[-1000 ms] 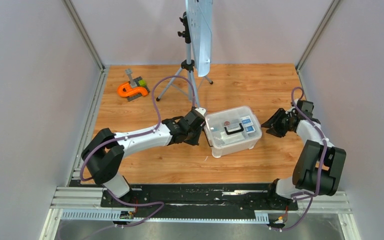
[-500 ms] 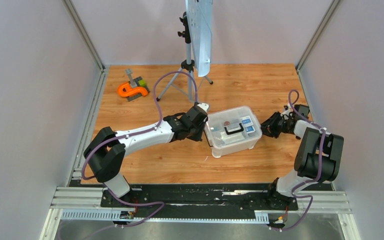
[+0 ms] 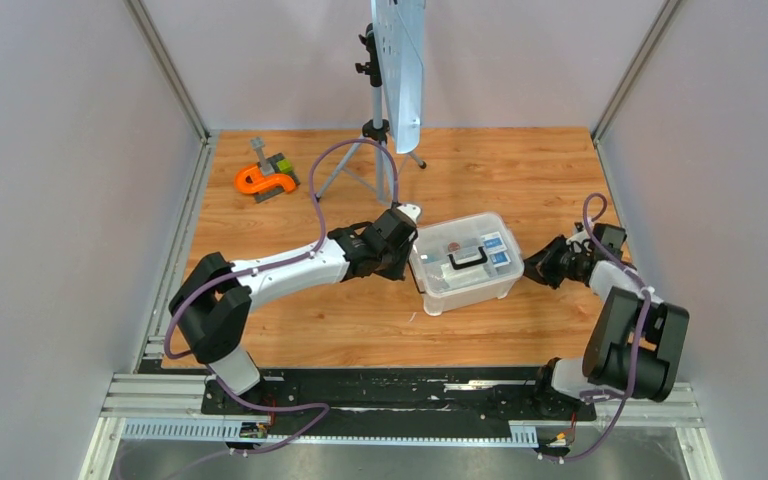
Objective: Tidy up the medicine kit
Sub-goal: Close the lid of the medicine box.
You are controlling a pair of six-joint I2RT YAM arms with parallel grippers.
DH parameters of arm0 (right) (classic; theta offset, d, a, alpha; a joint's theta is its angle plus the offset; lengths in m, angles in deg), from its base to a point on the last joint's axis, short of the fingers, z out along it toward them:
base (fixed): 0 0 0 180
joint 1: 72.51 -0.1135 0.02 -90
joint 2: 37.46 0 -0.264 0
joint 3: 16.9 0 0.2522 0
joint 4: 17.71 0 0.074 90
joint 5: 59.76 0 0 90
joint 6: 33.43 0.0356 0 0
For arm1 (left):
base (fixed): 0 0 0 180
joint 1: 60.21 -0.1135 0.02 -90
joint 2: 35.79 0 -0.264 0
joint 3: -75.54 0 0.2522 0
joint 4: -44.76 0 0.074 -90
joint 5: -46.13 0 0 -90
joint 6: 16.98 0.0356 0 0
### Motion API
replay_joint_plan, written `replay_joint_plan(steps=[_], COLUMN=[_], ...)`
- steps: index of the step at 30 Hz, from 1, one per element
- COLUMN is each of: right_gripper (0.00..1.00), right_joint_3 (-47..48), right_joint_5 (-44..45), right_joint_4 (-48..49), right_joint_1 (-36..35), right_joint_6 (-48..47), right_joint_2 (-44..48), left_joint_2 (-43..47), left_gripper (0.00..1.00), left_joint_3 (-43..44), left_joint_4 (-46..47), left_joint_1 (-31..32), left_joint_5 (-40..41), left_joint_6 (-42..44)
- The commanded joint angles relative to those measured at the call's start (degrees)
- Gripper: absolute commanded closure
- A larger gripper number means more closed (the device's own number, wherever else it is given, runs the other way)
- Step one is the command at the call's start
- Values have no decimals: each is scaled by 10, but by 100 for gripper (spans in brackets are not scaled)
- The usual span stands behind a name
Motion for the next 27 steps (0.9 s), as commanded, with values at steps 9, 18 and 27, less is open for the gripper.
replay_joint_plan(steps=[9,18,27], right_gripper=[65,64,67], right_joint_3=[55,97,78], right_joint_5=[189,193,126], right_joint_4=[-50,-50,-15], right_joint_1=[4,7,8], right_joint_6=[27,29,42], right_joint_2=[132,129,115], left_joint_2=[66,-39,-214], left_gripper=[88,74,55], left_joint_3=[65,225,438], left_joint_4=[-104,-64,-64], left_joint_1=[47,96,102], left_joint_5=[25,-12,-4], left_joint_6=[60,99,127])
